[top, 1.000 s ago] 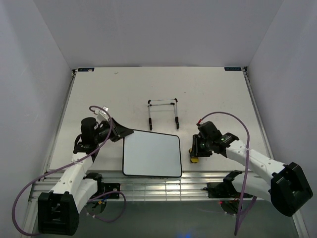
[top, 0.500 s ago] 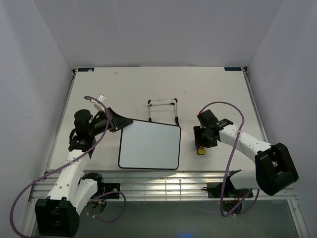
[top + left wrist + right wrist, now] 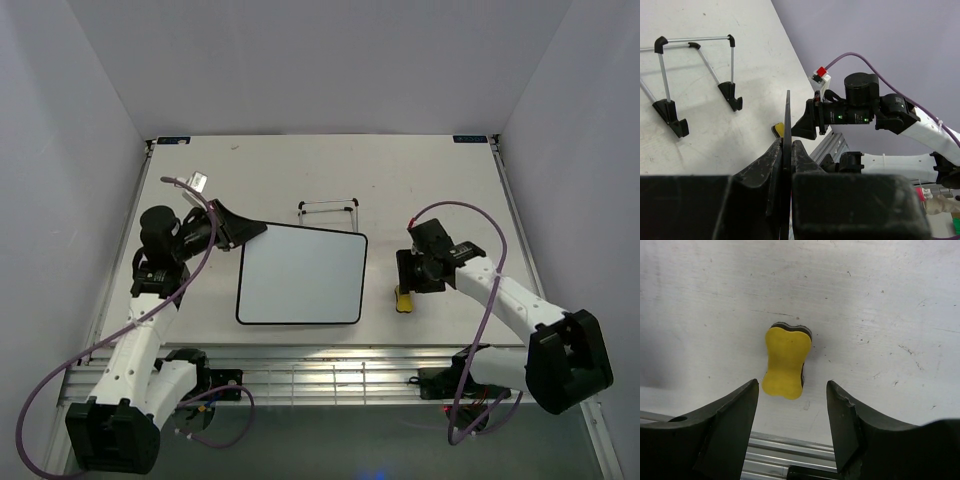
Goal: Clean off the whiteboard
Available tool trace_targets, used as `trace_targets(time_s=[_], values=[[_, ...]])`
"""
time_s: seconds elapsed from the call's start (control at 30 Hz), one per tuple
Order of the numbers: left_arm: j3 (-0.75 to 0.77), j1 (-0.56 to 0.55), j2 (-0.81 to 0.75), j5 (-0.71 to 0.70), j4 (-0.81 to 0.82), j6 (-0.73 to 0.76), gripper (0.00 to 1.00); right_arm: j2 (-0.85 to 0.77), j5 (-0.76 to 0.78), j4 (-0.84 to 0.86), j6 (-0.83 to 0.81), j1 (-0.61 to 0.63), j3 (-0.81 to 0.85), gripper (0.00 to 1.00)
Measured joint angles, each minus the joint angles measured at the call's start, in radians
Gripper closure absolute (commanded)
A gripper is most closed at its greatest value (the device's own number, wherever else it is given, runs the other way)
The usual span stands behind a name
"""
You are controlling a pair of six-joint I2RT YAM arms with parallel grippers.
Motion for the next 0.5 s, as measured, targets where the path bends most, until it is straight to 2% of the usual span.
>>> trace_targets(time_s=[0.33, 0.5], values=[[0.042, 0.000, 0.062, -0.023, 0.127, -0.032, 1.00, -0.259, -0.033, -0.054, -0.051, -0.026, 0.050, 0.37], [0.045, -0.001, 0.150, -0.044, 0.290, -0.069, 1.00, -0.385, -0.051, -0.073, -0.068, -0.026, 0.101, 0.37]])
